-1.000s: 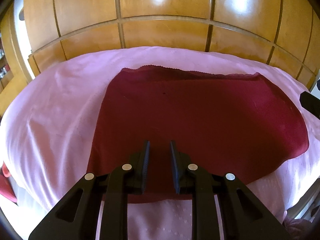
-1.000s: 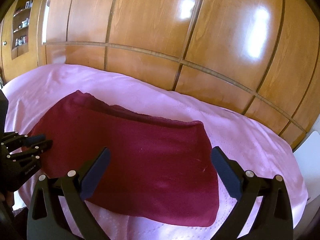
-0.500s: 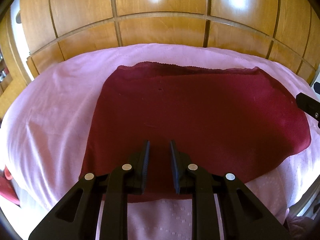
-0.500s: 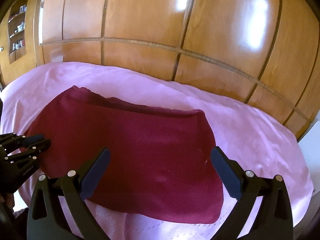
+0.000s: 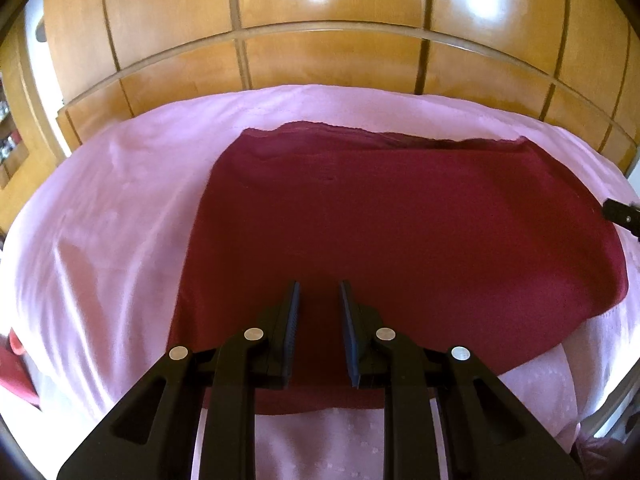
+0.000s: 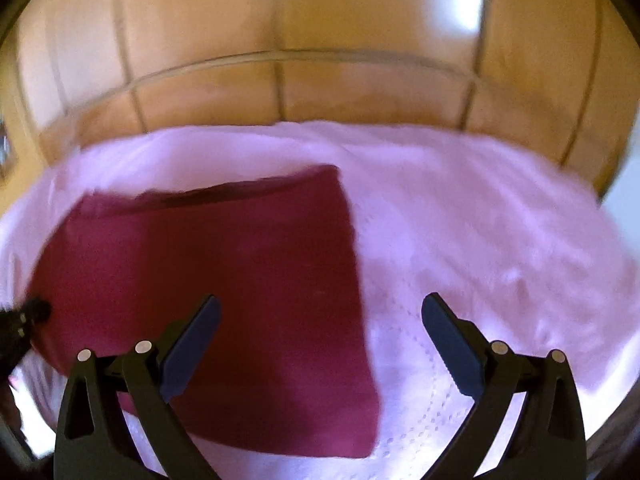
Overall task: Fold small clothes
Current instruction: 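Grasp the folded garment edge with the right tool and lift it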
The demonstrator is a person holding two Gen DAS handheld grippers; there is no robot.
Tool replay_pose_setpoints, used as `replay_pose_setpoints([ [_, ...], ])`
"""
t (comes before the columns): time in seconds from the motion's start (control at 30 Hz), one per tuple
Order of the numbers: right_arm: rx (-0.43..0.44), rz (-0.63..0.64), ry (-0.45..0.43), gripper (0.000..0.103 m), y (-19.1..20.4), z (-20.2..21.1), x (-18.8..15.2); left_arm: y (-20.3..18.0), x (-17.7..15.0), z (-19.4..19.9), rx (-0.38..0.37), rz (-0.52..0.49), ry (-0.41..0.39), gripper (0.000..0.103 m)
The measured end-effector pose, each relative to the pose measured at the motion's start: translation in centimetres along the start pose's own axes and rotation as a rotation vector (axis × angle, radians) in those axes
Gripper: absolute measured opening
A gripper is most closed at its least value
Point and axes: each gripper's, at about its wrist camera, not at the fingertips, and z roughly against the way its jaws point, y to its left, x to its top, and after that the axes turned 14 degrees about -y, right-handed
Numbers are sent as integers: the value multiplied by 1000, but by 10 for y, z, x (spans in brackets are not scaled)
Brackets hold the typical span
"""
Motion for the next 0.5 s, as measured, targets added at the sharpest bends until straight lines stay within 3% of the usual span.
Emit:
replay_pose_setpoints([
  [0.2, 301, -304, 152, 99, -46, -39, -21, 5, 1, 0, 27, 6, -6, 19],
  [0.3, 349, -307, 195, 87, -39, -48, -30, 7, 0, -1, 33, 4, -4, 19],
  [0.47, 348, -216, 213, 67, -19, -48, -29, 11, -1, -3, 29, 4, -10, 19],
  [0.5, 351, -199, 220, 57, -16, -49, -28, 12, -2, -3, 28, 6, -9, 19],
])
